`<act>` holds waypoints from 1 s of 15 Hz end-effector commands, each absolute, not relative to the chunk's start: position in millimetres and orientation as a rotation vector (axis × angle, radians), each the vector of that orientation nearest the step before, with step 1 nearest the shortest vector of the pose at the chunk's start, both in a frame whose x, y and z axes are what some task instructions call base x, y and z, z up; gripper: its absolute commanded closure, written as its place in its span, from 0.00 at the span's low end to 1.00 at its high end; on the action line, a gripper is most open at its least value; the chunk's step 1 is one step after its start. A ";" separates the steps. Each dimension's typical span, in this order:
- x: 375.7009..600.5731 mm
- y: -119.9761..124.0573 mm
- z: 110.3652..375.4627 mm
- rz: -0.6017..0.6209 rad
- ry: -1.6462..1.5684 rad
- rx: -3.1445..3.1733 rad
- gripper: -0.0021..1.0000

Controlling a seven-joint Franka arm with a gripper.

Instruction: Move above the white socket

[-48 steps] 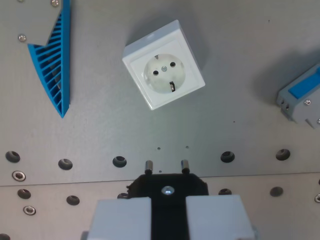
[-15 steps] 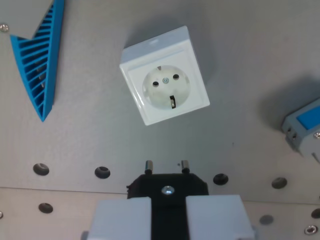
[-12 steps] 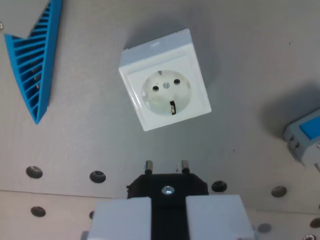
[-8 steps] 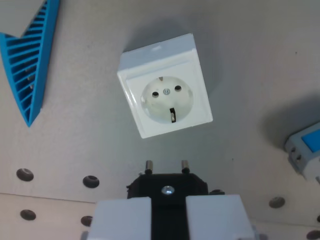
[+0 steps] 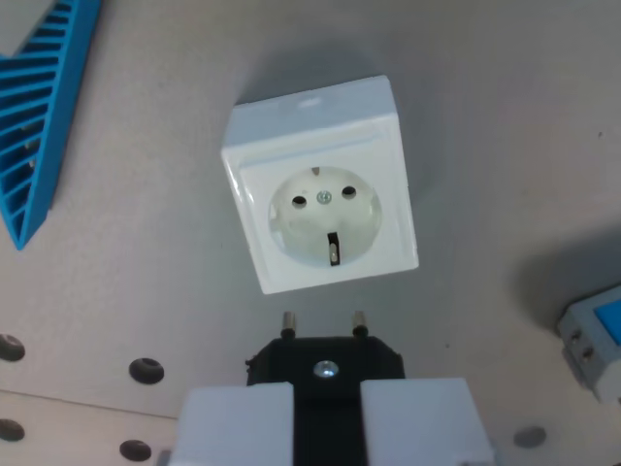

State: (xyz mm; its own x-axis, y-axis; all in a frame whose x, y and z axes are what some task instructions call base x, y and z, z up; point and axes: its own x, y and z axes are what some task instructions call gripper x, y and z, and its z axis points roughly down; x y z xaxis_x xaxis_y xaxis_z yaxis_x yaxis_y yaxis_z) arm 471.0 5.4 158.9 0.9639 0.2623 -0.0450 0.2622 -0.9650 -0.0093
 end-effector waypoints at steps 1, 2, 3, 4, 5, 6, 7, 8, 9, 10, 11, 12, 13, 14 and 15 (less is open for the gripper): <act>467.4 0.7 146.8 -0.091 -0.607 -3.087 1.00; 467.6 0.6 143.9 -0.086 -0.618 -3.086 1.00; 467.8 0.6 141.0 -0.085 -0.625 -3.085 1.00; 467.9 0.5 138.3 -0.083 -0.634 -3.084 1.00; 467.9 0.4 135.7 -0.084 -0.636 -3.084 1.00; 467.9 0.4 133.6 -0.085 -0.644 -3.082 1.00; 467.9 0.3 131.6 -0.083 -0.652 -3.081 1.00; 467.8 0.3 129.7 -0.082 -0.657 -3.081 1.00; 467.8 0.2 127.8 -0.083 -0.663 -3.080 1.00; 467.7 0.2 126.0 -0.083 -0.668 -3.079 1.00; 467.7 0.1 124.3 -0.083 -0.667 -3.079 1.00; 467.6 0.1 122.6 -0.080 -0.670 -3.079 1.00; 467.5 0.1 121.0 -0.081 -0.672 -3.078 1.00; 467.4 0.0 119.6 -0.082 -0.670 -3.079 1.00; 467.4 0.0 118.2 -0.083 -0.665 -3.080 1.00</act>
